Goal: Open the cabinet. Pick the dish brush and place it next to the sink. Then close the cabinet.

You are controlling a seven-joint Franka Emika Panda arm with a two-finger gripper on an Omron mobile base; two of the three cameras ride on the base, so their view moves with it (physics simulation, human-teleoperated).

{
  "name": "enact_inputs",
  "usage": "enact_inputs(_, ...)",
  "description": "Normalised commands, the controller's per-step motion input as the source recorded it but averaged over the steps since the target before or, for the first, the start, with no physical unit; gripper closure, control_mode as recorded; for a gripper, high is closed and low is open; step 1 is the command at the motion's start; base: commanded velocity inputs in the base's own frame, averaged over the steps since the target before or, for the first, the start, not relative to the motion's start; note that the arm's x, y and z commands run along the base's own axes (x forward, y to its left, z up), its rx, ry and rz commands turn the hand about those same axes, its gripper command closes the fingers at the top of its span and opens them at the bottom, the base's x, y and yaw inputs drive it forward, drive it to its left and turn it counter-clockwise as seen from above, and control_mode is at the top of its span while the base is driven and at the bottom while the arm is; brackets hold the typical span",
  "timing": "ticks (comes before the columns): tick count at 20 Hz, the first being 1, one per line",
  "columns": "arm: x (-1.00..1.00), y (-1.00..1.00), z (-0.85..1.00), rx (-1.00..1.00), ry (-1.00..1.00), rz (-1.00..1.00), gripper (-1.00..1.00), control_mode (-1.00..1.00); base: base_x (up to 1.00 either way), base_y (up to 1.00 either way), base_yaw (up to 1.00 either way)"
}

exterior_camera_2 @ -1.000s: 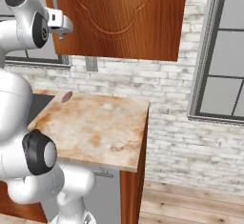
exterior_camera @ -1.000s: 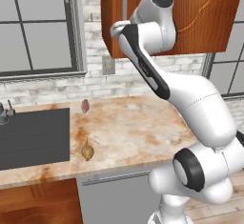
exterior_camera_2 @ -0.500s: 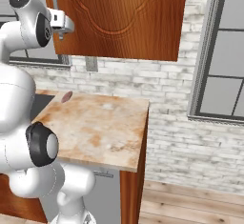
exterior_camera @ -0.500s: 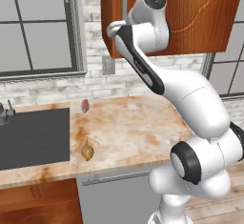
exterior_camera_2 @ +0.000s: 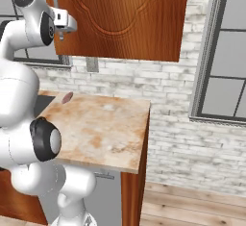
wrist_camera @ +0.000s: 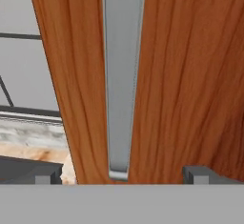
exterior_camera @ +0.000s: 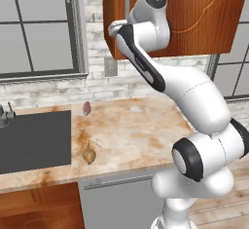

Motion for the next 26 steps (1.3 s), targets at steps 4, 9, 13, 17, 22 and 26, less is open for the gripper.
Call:
enact_inputs(4, 0.25, 0.00, 0.00, 0.00, 0.00, 0.00, -1.00, -1.00, 0.00, 0.00, 0.00)
enact_inputs(9, 0.18, 0.02, -0.01, 0.00, 0.00, -0.01, -1.00, -1.00, 0.00, 0.00, 0.00)
enact_inputs(13, 0.04, 0.14, 0.00, 0.00, 0.00, 0.00, -1.00, -1.00, 0.00, 0.00, 0.00)
enact_inputs(17, 0.03, 0.14, 0.00, 0.00, 0.00, 0.00, -1.00, -1.00, 0.00, 0.00, 0.00)
enact_inputs(22, 0.19, 0.03, -0.17, 0.00, 0.00, 0.00, -1.00, -1.00, 0.00, 0.00, 0.00)
enact_inputs(26, 0.33, 0.00, -0.32, 0.00, 0.00, -0.02, -1.00, -1.00, 0.00, 0.00, 0.00)
